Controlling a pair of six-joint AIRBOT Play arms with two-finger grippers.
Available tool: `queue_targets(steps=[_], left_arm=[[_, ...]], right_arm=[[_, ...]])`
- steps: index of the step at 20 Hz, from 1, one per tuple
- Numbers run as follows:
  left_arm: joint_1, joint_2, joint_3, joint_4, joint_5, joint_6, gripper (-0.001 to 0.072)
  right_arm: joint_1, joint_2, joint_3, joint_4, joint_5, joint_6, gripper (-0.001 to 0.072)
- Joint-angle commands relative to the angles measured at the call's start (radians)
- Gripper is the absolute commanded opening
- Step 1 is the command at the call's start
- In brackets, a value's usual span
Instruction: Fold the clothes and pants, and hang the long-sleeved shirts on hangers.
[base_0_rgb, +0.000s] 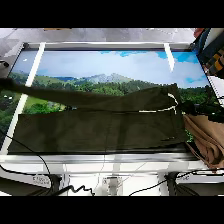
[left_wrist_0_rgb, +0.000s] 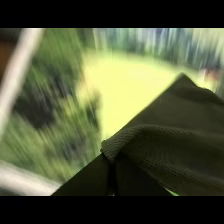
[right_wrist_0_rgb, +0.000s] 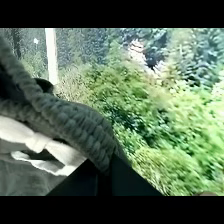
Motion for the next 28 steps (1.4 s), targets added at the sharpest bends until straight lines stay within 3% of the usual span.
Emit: queue_targets(steps=[1,2,8,9,11,13,15,22,25,27,28], left_arm=[[0.032,-0.083,-0.078,-0.004,-0.119,-0.029,0.0425],[0.032,-0.093,-0.077,-0.004,-0.110,-0.060,0.0545],[0.054,-0.050,-0.065,-0.001,-0.068,-0.099,0.0532],[0.071,-0.046,-0.065,-0.002,-0.084,-0.080,0.0530],[0.117,-0.049,-0.065,-0.047,-0.142,0.047,0.0529],[0.174,-0.052,-0.070,-0.187,-0.167,0.213,0.0529],[0.218,-0.061,-0.071,-0.294,-0.153,0.302,0.0528],[0.255,-0.169,-0.071,-0.512,-0.070,0.320,0.0525],[0.255,-0.200,-0.071,-0.641,-0.009,0.309,0.0433],[0.255,-0.201,-0.071,-0.719,0.048,0.309,0.0296],[0.255,-0.199,-0.070,-0.768,0.075,0.309,0.0177]], right_arm=[[0.021,0.000,0.001,0.002,-0.017,0.000,0.0031],[0.030,0.000,0.001,0.002,-0.021,0.000,0.0031],[0.061,0.000,0.001,0.002,-0.038,0.001,0.0031],[0.061,0.000,0.001,0.002,-0.037,0.001,0.0031],[0.061,0.000,0.001,0.002,-0.036,0.010,0.0031],[0.061,0.000,0.001,0.002,-0.037,0.024,0.0031],[0.061,0.000,0.001,0.003,-0.039,0.027,0.0031],[0.061,0.000,0.001,0.003,-0.049,0.066,0.0031],[0.061,0.000,0.001,0.003,-0.048,0.084,0.0031],[0.061,0.000,0.001,0.003,-0.048,0.088,0.0031],[0.061,0.000,0.001,0.003,-0.048,0.088,0.0031]])
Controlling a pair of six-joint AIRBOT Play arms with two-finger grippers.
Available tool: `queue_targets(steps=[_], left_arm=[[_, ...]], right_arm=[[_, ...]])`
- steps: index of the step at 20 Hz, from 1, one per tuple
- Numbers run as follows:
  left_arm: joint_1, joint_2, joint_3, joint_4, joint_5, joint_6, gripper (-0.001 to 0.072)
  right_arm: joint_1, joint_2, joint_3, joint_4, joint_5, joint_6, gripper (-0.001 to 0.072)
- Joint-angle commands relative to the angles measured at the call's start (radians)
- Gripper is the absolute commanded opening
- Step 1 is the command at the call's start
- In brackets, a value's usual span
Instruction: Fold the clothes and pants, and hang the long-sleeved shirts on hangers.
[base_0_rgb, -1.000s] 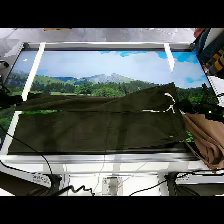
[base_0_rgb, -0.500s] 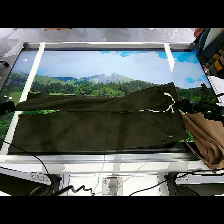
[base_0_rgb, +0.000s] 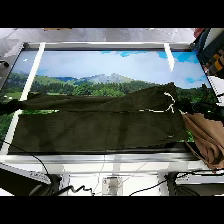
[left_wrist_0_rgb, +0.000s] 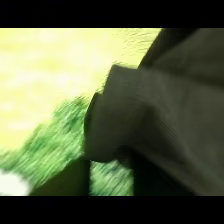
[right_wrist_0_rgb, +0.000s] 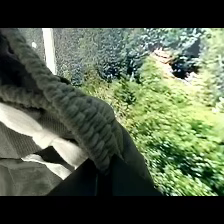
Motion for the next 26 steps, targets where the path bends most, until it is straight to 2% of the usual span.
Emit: queue_targets(steps=[1,2,6,10,13,18,21,26], left_arm=[[0.002,-0.011,0.005,-0.195,0.101,0.001,0.0073],[0.002,-0.008,0.010,-0.237,0.126,0.001,0.0021],[0.000,0.031,0.013,-0.364,0.217,0.001,0.0020],[-0.015,0.112,0.016,-0.370,0.264,0.003,0.0019],[-0.037,0.177,0.040,-0.370,0.358,0.000,0.0016],[-0.124,0.186,0.243,-0.350,0.363,-0.011,0.0014],[-0.146,0.196,0.284,-0.220,0.298,-0.011,0.0016],[-0.100,0.220,0.284,-0.193,0.041,-0.017,0.0017]], right_arm=[[0.000,0.000,0.001,0.000,-0.001,0.012,0.0031],[0.000,0.000,0.001,0.000,0.000,0.012,0.0031],[0.000,0.000,0.001,0.000,0.000,0.012,0.0031],[0.000,0.000,0.001,0.000,-0.001,0.012,0.0031],[0.000,0.001,0.001,0.029,-0.019,0.012,0.0030],[0.000,0.001,0.001,0.120,-0.046,0.011,0.0031],[0.000,0.001,0.001,0.120,-0.040,0.011,0.0031],[0.000,0.001,0.001,0.118,-0.021,0.010,0.0031]])
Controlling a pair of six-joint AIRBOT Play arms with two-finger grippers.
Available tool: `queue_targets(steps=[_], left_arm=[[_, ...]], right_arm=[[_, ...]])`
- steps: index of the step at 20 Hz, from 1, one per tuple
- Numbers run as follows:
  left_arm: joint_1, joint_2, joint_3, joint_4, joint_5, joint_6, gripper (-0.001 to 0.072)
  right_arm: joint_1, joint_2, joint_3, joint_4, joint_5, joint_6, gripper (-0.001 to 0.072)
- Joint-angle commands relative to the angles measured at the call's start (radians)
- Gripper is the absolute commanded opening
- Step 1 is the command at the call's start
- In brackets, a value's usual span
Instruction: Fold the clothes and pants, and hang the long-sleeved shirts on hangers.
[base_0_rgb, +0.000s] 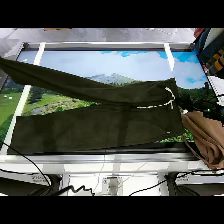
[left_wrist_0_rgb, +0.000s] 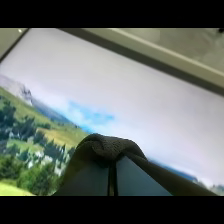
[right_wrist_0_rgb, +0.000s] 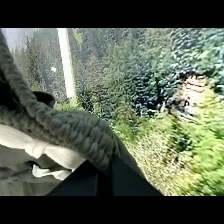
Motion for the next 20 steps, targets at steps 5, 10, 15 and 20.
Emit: queue_targets(steps=[5,10,15,20], left_arm=[[0.025,0.062,0.012,0.284,-0.313,-0.230,0.0015],[-0.089,-0.021,0.012,0.470,-0.243,-0.355,0.0016],[-0.180,-0.181,0.012,0.469,-0.188,-0.367,0.0019],[-0.252,-0.229,0.012,0.469,0.124,-0.366,0.0020]], right_arm=[[0.000,0.001,0.001,-0.003,0.015,-0.017,0.0031],[0.000,0.001,0.001,-0.037,-0.014,-0.020,0.0031],[0.000,0.001,0.001,-0.060,-0.037,-0.019,0.0030],[0.000,0.001,0.001,-0.059,-0.040,-0.019,0.0031]])
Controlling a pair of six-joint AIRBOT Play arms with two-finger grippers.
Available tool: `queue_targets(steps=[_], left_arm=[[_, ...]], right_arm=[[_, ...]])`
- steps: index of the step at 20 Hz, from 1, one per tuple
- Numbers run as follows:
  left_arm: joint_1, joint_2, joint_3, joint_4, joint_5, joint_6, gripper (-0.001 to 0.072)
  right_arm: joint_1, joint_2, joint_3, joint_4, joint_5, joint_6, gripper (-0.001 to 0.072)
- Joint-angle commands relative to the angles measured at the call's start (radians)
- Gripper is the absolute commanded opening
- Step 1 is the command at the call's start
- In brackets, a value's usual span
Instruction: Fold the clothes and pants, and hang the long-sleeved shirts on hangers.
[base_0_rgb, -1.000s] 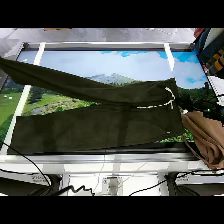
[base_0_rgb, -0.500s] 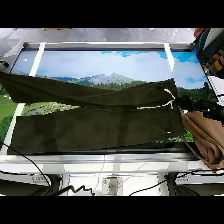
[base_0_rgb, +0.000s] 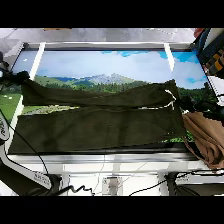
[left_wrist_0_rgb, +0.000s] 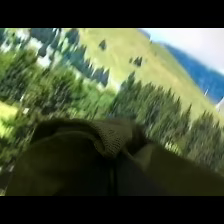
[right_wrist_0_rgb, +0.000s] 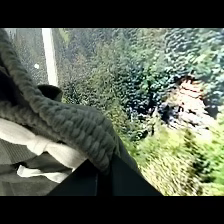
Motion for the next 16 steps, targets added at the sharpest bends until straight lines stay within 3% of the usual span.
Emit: queue_targets(steps=[1,2,3,7,9,10,13,16], left_arm=[[-0.048,-0.029,0.001,0.007,0.217,-0.005,0.0039],[-0.050,-0.029,0.001,0.007,0.216,-0.005,0.0312],[-0.051,-0.029,0.001,0.008,0.192,-0.005,0.0712],[0.005,-0.005,0.001,0.103,-0.063,-0.008,0.0691],[0.070,0.014,0.001,0.169,-0.203,-0.007,0.0596],[0.115,0.021,0.001,0.170,-0.260,-0.008,0.0596],[0.249,0.022,-0.035,0.052,-0.370,0.005,0.0597],[0.348,0.015,-0.156,-0.138,-0.344,0.084,0.0597]], right_arm=[[0.000,0.001,0.000,-0.004,-0.005,0.002,0.0031],[0.000,0.001,0.000,-0.003,-0.005,0.004,0.0031],[0.000,0.001,0.000,-0.002,-0.005,0.004,0.0031],[0.000,0.001,0.000,0.000,-0.001,0.011,0.0031],[0.000,0.001,0.000,0.000,0.002,0.012,0.0031],[0.000,0.001,0.000,0.000,0.003,0.012,0.0031],[0.000,0.001,0.000,0.000,0.007,0.034,0.0031],[0.000,0.001,0.000,0.000,0.016,0.038,0.0031]])
